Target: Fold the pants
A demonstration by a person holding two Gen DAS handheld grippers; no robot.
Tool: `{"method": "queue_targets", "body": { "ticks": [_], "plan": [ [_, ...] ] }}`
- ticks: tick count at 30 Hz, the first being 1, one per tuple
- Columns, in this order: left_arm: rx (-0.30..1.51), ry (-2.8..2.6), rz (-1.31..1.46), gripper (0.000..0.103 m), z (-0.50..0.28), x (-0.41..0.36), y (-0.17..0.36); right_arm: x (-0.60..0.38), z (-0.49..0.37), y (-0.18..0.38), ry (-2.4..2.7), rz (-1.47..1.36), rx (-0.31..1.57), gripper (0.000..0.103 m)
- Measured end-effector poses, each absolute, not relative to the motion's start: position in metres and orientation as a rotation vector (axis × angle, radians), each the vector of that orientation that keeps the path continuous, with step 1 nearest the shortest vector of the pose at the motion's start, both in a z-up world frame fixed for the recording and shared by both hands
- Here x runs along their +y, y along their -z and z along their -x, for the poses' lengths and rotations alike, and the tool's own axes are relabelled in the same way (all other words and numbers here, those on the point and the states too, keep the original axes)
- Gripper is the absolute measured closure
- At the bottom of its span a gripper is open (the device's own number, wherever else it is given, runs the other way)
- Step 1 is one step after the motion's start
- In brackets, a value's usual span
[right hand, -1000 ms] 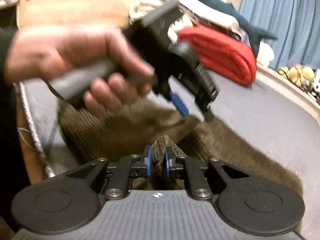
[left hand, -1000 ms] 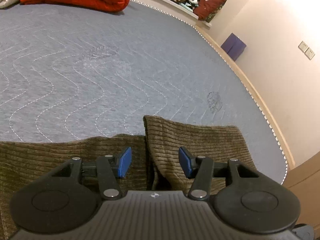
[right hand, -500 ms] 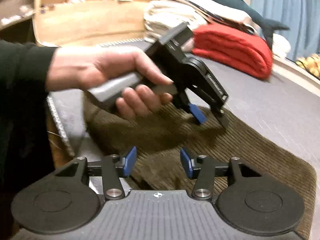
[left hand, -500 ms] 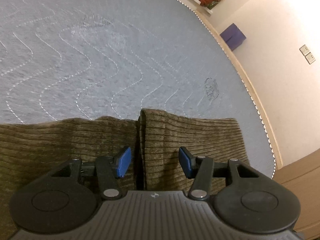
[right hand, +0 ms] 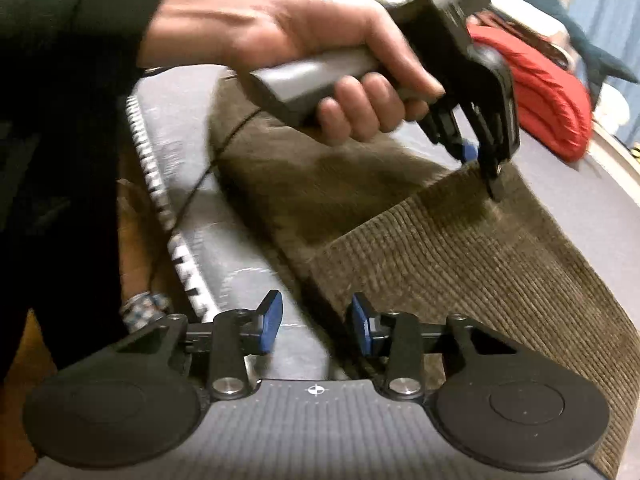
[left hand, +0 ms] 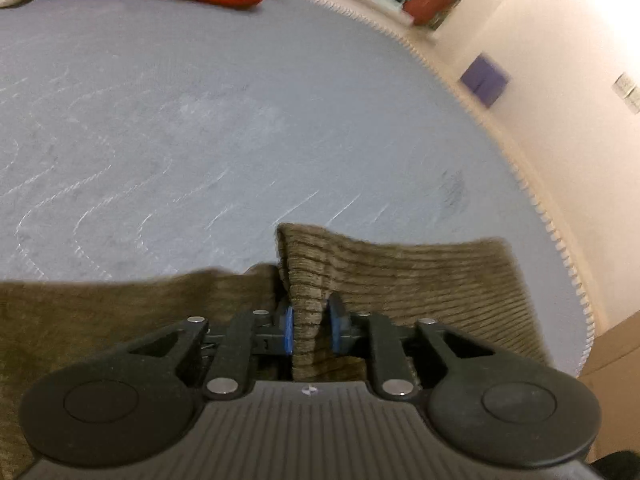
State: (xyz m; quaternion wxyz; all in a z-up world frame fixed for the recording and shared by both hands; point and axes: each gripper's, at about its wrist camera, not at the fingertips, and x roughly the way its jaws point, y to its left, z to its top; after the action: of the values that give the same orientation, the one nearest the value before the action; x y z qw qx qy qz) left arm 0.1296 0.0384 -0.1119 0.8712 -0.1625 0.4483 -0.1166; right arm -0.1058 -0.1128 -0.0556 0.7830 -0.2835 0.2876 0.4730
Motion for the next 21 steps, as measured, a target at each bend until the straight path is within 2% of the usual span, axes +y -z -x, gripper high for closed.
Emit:
{"method": "queue_targets", "body": {
  "ticks": [2,3,4,7,9,12,13,15,17,18,21],
  "plan": [
    [0.894,0.210,0.294,0.067,-0.125,0.036,0.101,-0.118,0.109,0.051,-1.026,0.593,0.623,0.065],
    [0.842,0.155,0.242,0.047,-0.121,0.033,0.090,-0.121,0.108,0.046,-1.016,0.563,0.622,0.065],
    [0.775,0.110,0.186,0.042,-0.115,0.031,0.079,-0.127,0.107,0.038,-0.995,0.516,0.617,0.065],
    [0.667,0.136,0.148,0.043,-0.104,0.024,0.060,-0.159,0.097,0.016,-0.855,0.323,0.563,0.057],
    [0.650,0.209,0.176,0.045,-0.100,0.018,0.056,-0.185,0.091,0.008,-0.695,0.211,0.515,0.045],
    [0.654,0.277,0.140,0.054,-0.096,0.005,0.061,-0.221,0.080,0.010,-0.372,0.121,0.505,0.030],
    [0.661,0.278,0.103,0.060,-0.096,-0.001,0.066,-0.234,0.073,0.014,-0.253,0.096,0.530,0.028],
    [0.697,0.265,0.055,0.066,-0.101,-0.006,0.079,-0.262,0.060,0.026,-0.049,0.002,0.608,0.026],
    [0.825,0.208,0.000,0.070,-0.113,-0.013,0.107,-0.288,0.051,0.041,0.093,-0.123,0.689,0.026],
    [0.863,0.181,-0.028,0.071,-0.116,-0.014,0.117,-0.297,0.048,0.047,0.124,-0.168,0.718,0.026],
    [0.832,0.171,-0.048,0.070,-0.111,-0.021,0.109,-0.319,0.042,0.064,0.160,-0.311,0.773,0.024]
  ]
}}
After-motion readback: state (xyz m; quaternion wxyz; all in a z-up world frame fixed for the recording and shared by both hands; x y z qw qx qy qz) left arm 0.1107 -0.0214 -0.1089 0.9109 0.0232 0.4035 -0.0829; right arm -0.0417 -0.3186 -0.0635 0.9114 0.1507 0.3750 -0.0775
